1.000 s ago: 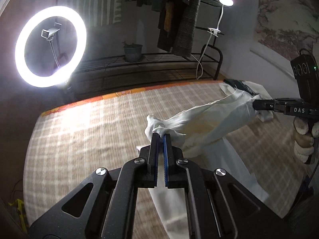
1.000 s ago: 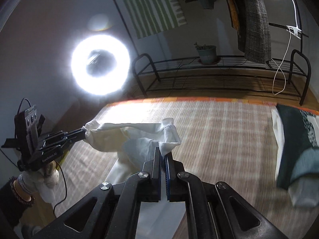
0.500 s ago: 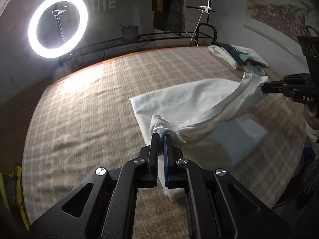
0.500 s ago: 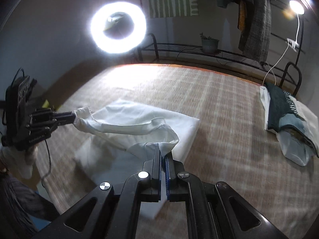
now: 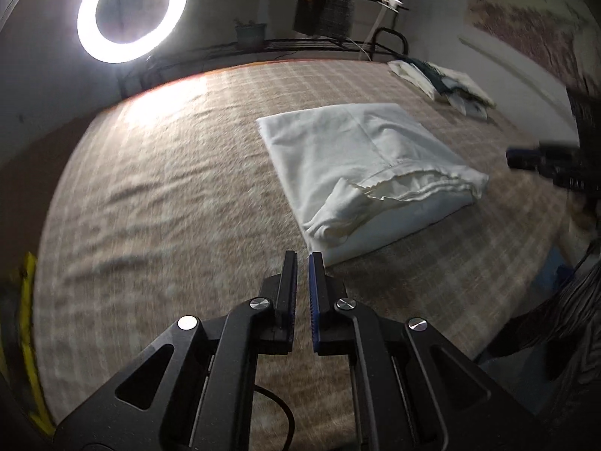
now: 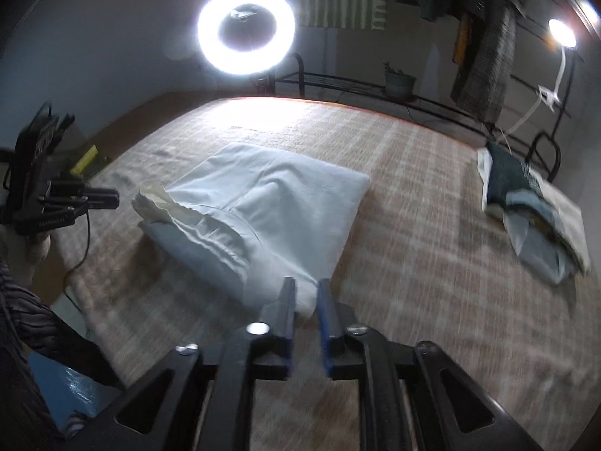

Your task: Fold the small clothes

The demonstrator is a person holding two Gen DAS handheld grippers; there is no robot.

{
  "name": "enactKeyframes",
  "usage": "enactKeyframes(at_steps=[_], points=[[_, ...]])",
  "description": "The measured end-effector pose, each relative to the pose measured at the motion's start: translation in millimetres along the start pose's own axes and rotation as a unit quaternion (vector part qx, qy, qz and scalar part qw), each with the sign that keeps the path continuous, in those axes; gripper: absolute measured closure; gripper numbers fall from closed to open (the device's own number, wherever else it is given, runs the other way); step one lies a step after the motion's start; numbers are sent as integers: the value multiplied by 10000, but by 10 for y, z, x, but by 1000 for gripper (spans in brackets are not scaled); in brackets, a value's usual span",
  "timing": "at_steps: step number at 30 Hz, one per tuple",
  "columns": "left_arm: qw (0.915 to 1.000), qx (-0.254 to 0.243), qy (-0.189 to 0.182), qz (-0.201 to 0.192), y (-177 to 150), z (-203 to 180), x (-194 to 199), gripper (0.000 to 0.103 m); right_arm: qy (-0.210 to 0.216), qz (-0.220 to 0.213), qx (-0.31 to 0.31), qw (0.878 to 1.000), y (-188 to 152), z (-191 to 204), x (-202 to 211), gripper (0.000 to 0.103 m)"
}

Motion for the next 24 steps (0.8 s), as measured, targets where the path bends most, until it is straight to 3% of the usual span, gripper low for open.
enactKeyframes(at_steps=[2, 4, 7, 10, 16, 24], points=[[9968, 695, -325, 212, 30, 108, -25, 99, 172, -107, -498, 9986, -45, -53, 65, 70], [9852, 1468, -766, 452, 89, 178, -91, 97, 444, -258, -1190, 9916, -85, -131, 90, 70], [9612, 2319, -1273, 784, 155, 197, -217, 69, 802, -362, -2165, 9723, -151, -269, 26, 65], [9485, 2560, -1508, 1098, 154, 98, -350, 65, 1058, -412, -2882, 9508, -213, -397, -73, 65], [9308, 2873, -1731, 1453, 77, -53, -530, 65, 1363, -337, -3547, 9244, -295, -508, -270, 64], [9105, 3394, -1872, 1438, 23, 119, -515, 65, 1750, -259, -3718, 9113, -259, -394, -376, 65]])
Point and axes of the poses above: each gripper's, at about its wrist camera, not at the fingertips, and x roughly against the way its jaws point, z to its left, y to its top, the point moved 10 cm from there along -x, roughly the way its jaws point, and after that the axes turned 13 degrees about y, right-handed, at the moved point
